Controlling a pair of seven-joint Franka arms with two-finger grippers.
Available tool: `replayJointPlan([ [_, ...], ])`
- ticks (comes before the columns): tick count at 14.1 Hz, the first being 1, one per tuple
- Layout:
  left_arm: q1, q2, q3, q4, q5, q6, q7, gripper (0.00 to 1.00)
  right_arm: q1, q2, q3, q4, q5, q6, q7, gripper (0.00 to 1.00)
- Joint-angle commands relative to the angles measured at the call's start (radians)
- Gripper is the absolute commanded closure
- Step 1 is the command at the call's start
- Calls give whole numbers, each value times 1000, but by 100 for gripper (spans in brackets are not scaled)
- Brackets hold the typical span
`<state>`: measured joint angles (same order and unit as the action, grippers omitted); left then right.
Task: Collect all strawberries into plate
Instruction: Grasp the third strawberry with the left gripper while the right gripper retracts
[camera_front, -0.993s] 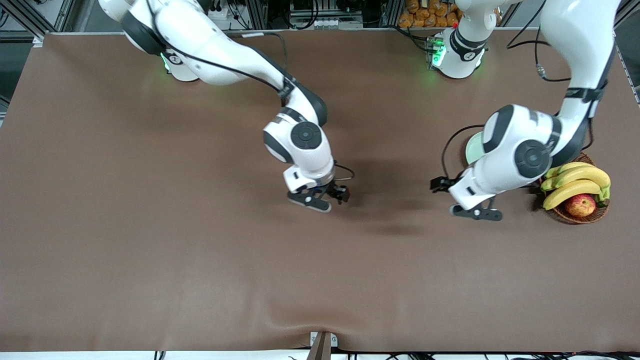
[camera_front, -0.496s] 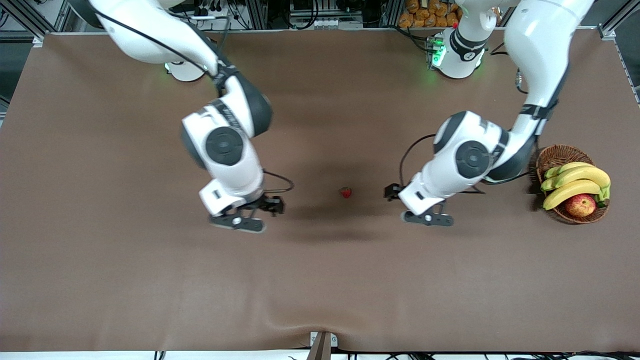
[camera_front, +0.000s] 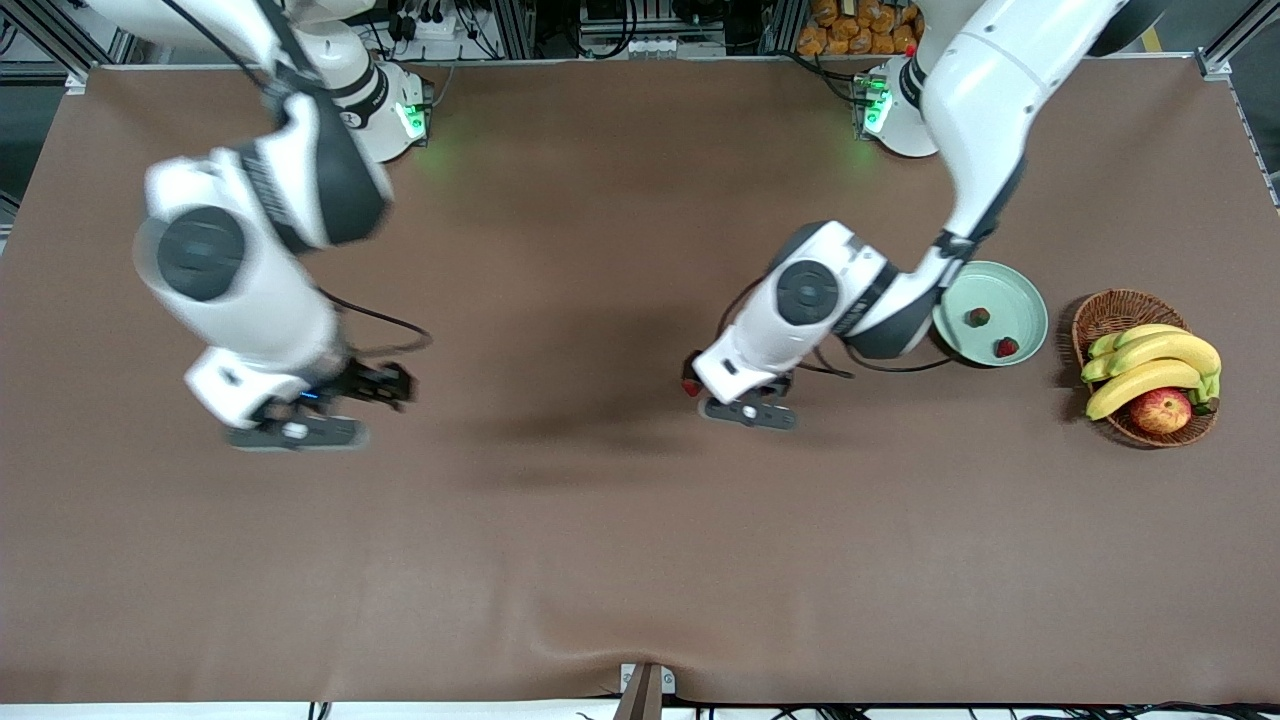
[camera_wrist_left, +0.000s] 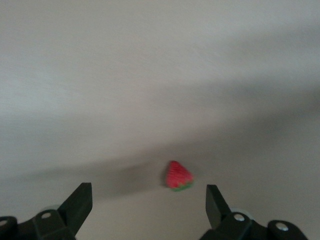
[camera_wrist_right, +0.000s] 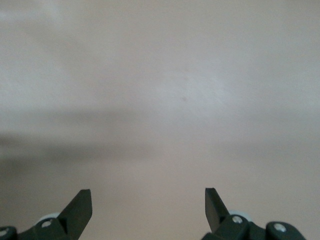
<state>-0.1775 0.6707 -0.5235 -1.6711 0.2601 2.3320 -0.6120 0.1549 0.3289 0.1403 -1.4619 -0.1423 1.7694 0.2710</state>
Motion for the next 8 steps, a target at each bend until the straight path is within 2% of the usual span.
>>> replayJointPlan([
  [1, -63, 84, 22, 73, 53, 42, -48, 0, -14, -135, -103, -77, 102, -60, -151, 0],
  [3, -97, 95, 69, 73, 80, 52, -48, 0, -32, -183, -148, -77, 118, -103, -202, 0],
  [4, -108, 102, 82, 73, 90, 52, -49, 0, -56, -208, -150, -78, 119, -119, -203, 0],
  [6, -109, 116, 85, 70, 93, 55, -49, 9, -93, -250, -153, -75, 121, -166, -223, 0],
  [8, -120, 130, 86, 71, 91, 70, -51, 10, -104, -289, -182, -74, 121, -221, -320, 0],
])
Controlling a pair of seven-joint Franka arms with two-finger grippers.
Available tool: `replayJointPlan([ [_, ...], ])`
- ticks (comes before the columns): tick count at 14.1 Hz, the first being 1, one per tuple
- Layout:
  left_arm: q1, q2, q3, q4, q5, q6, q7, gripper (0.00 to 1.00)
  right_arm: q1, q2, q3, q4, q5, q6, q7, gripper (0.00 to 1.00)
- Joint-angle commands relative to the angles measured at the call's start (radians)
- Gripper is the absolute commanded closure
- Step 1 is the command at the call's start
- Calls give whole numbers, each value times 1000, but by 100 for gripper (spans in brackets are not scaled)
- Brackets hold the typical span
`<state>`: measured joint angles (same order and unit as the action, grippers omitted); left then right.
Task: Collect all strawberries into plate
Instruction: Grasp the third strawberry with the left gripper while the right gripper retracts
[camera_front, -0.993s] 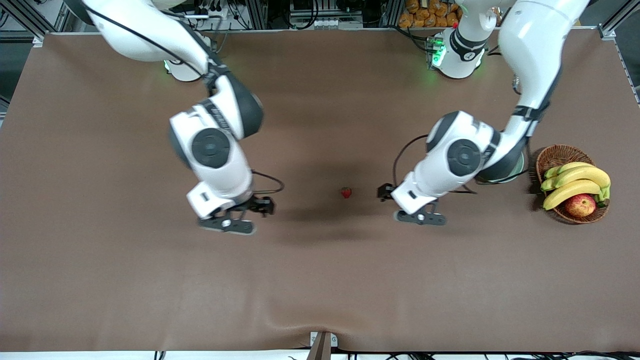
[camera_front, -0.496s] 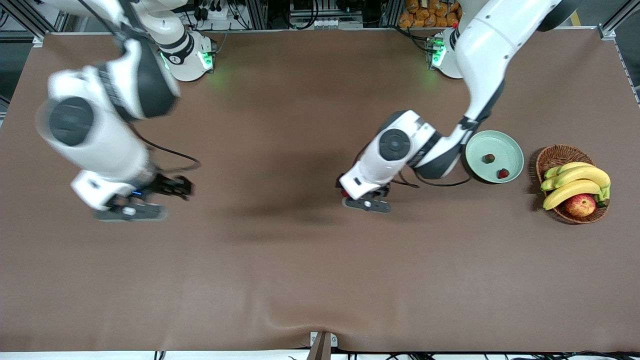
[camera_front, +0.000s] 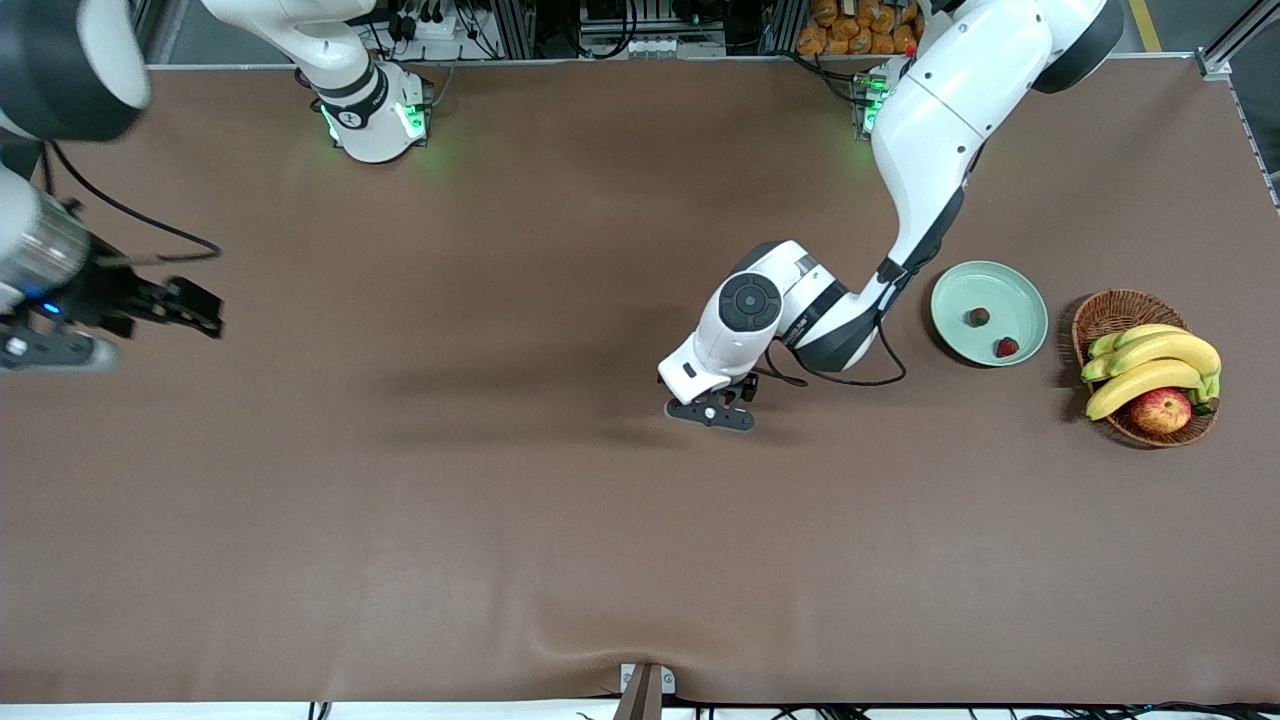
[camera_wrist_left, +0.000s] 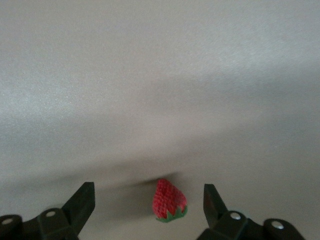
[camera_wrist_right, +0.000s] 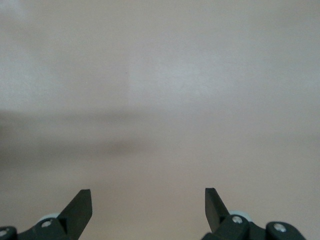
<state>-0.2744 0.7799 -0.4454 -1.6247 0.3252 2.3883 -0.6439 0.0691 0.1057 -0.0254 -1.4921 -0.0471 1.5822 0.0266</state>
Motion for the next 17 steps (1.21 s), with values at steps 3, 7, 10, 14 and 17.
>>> replayJointPlan([
  [3, -43, 30, 10, 23, 26, 20, -42, 11, -20, -83, -48, -13, 26, -102, -120, 0],
  [7, -49, 33, 13, 9, 29, 20, -65, 22, -9, -98, -38, -7, 26, -113, -120, 0],
  [10, -52, 35, 14, 8, 29, 19, -65, 37, -12, -98, -37, -7, 26, -113, -128, 0],
  [14, -52, 27, 21, 6, 29, 11, -65, 90, -37, -95, -53, -7, 26, -125, -152, 0],
  [17, -34, 0, 21, 3, 31, -32, -63, 96, -38, -90, -51, -5, 27, -108, -177, 0],
])
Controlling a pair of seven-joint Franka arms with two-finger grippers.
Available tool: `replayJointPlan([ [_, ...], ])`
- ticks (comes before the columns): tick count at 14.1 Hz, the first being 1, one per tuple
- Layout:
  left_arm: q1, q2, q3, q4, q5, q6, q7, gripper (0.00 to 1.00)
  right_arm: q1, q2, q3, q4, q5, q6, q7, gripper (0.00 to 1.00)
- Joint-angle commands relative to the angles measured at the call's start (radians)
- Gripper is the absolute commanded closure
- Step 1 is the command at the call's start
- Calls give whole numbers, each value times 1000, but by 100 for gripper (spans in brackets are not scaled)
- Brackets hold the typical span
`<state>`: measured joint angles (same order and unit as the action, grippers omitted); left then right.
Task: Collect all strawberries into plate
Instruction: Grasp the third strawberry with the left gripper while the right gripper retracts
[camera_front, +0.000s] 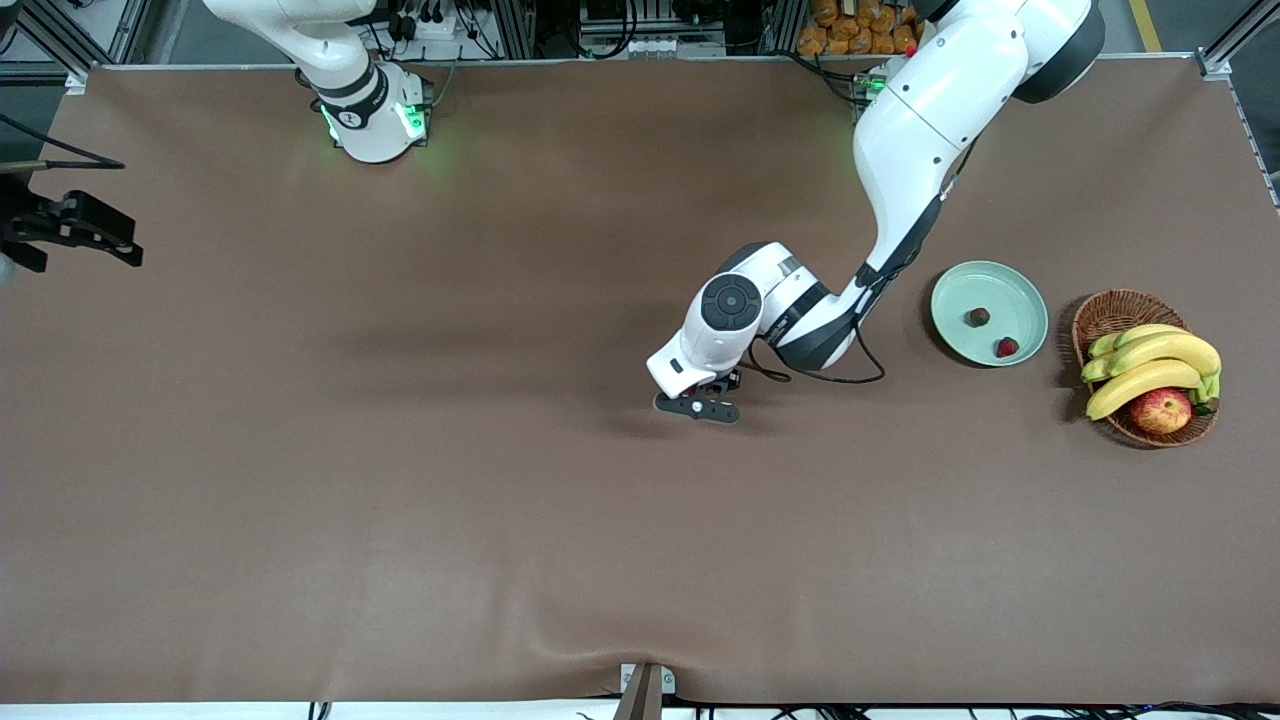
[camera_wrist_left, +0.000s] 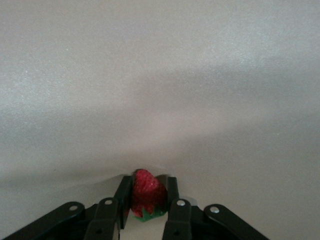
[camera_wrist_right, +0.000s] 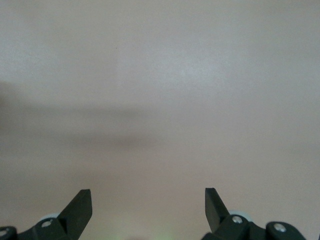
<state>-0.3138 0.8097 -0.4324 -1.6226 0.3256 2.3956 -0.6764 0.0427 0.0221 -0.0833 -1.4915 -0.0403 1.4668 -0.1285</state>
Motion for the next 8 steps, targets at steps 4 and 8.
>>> replayJointPlan([
  [4, 33, -110, 6, -9, 30, -186, -20, 97, -6, -8, 10, -7, 19, 6, -23, 0],
  [8, 129, -242, -8, -144, 30, -190, 42, 96, -7, -5, 10, -7, 19, 7, -23, 0],
])
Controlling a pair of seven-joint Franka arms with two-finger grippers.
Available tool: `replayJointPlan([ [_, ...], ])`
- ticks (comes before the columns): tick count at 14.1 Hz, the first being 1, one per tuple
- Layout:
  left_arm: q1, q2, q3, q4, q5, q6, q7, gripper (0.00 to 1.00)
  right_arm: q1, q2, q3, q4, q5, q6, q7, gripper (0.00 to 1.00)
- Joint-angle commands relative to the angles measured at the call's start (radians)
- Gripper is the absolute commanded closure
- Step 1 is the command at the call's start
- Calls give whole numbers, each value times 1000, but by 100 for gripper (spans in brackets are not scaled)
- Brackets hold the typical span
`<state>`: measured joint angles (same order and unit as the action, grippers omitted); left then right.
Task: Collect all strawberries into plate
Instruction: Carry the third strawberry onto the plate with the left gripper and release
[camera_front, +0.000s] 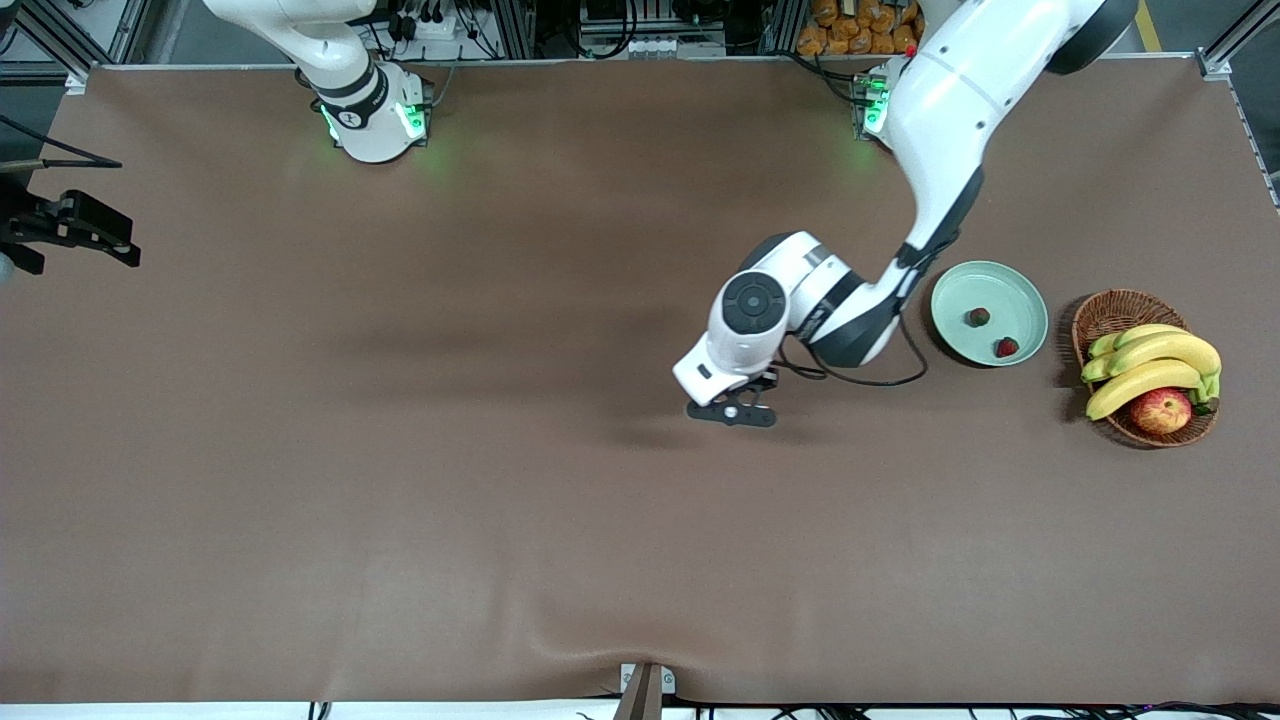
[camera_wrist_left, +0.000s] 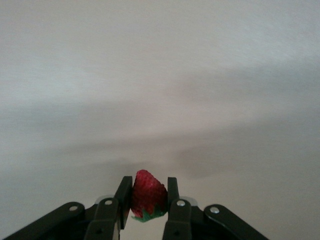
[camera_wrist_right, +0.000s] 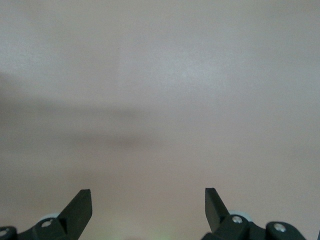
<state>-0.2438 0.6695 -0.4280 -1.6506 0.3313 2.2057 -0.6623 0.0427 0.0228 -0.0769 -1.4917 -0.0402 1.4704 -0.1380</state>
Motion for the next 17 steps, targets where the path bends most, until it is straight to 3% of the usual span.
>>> replayJointPlan([
  [1, 95, -134, -21, -153, 25, 0, 85, 95, -7, -6, 3, -9, 19, 4, -14, 0],
  [3, 199, -186, -75, -230, 23, 3, 147, 94, -7, -4, 3, -9, 19, 5, -14, 0],
  [11, 759, -343, -426, -533, 23, 100, 269, 94, 3, -3, 6, -9, 20, 21, -14, 0],
  [14, 874, -430, -480, -664, 25, 149, 305, 94, 9, -3, 6, -10, 19, 21, -12, 0],
  [17, 964, -462, -480, -712, 25, 164, 403, 94, 9, -3, 6, -10, 20, 27, -12, 0],
])
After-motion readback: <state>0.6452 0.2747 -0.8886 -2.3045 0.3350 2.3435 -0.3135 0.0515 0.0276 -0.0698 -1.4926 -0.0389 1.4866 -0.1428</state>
